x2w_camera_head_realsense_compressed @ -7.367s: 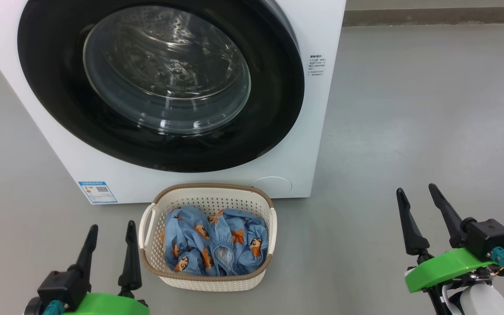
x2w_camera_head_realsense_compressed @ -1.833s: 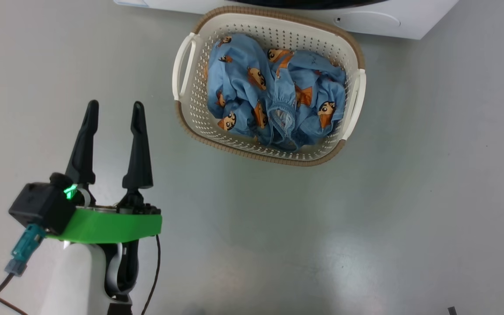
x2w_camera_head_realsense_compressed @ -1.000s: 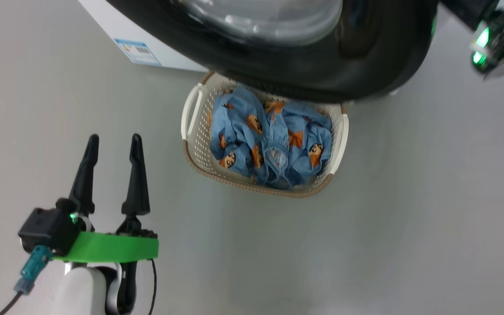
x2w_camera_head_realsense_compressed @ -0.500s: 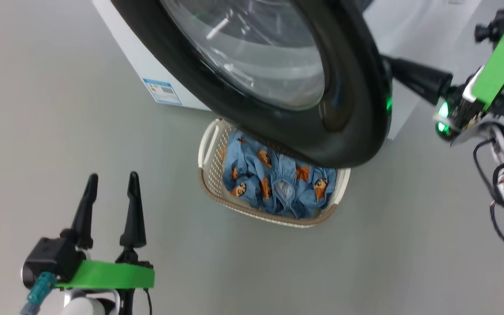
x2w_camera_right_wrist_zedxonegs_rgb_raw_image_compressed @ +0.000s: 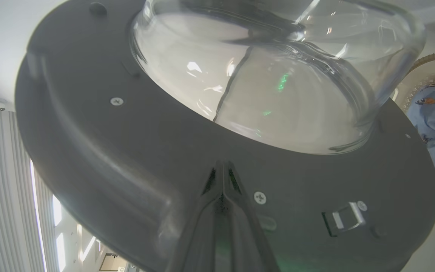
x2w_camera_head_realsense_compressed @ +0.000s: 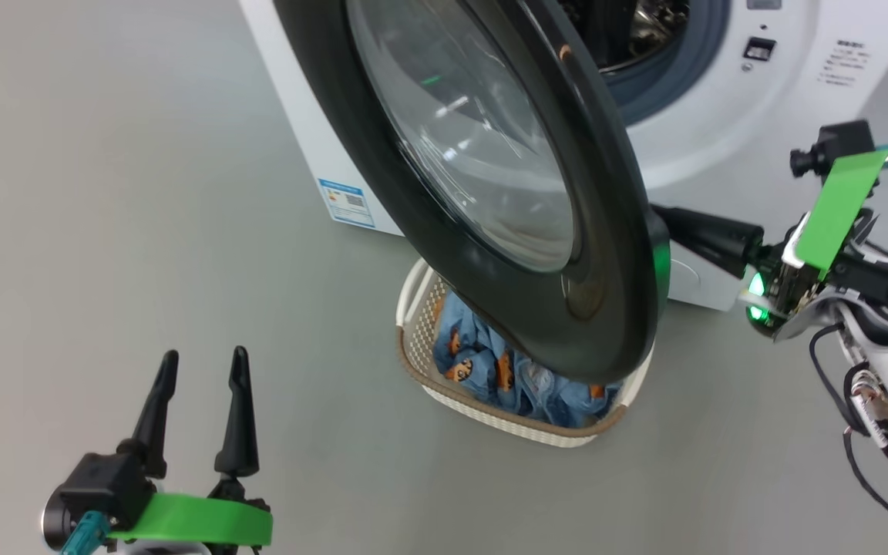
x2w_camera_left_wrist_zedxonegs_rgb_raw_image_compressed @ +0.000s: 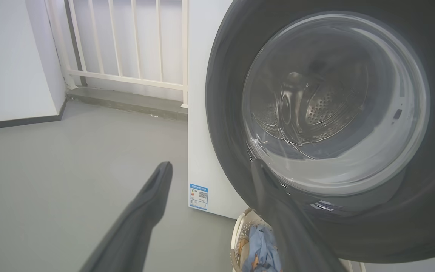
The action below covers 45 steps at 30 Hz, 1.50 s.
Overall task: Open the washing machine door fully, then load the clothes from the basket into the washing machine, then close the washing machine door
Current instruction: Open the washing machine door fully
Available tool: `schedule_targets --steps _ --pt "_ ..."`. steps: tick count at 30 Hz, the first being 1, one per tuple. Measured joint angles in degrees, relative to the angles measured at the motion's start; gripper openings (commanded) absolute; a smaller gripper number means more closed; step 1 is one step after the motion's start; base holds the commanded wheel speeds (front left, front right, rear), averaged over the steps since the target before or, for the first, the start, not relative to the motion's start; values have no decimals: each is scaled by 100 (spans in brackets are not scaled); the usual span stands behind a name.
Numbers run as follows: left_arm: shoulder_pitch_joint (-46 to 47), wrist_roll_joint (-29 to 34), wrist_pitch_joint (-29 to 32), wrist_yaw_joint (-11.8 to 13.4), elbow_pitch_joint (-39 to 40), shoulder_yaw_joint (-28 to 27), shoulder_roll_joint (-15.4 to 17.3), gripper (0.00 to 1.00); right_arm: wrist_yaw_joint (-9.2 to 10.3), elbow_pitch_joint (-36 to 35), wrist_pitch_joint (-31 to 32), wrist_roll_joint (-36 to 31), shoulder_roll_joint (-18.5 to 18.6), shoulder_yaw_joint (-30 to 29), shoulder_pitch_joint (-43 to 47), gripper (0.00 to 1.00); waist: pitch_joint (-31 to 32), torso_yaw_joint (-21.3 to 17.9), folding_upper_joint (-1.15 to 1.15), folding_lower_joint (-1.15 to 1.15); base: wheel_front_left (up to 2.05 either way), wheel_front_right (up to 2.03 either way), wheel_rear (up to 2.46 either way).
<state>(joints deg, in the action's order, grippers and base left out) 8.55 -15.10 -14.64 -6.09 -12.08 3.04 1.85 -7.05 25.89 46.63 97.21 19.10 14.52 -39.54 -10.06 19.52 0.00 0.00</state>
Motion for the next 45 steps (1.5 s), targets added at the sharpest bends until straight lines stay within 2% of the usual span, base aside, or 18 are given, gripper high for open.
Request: schedule_targets --steps 31,45 --pt "-210 126 0 -51 -250 -52 21 100 0 -366 403 -2 -486 -75 854 0 633 915 0 0 0 0 0" --pt "-300 127 0 -101 -259 -73 22 100 0 -372 480 -101 -611 -190 868 0 705 822 0 0 0 0 0"
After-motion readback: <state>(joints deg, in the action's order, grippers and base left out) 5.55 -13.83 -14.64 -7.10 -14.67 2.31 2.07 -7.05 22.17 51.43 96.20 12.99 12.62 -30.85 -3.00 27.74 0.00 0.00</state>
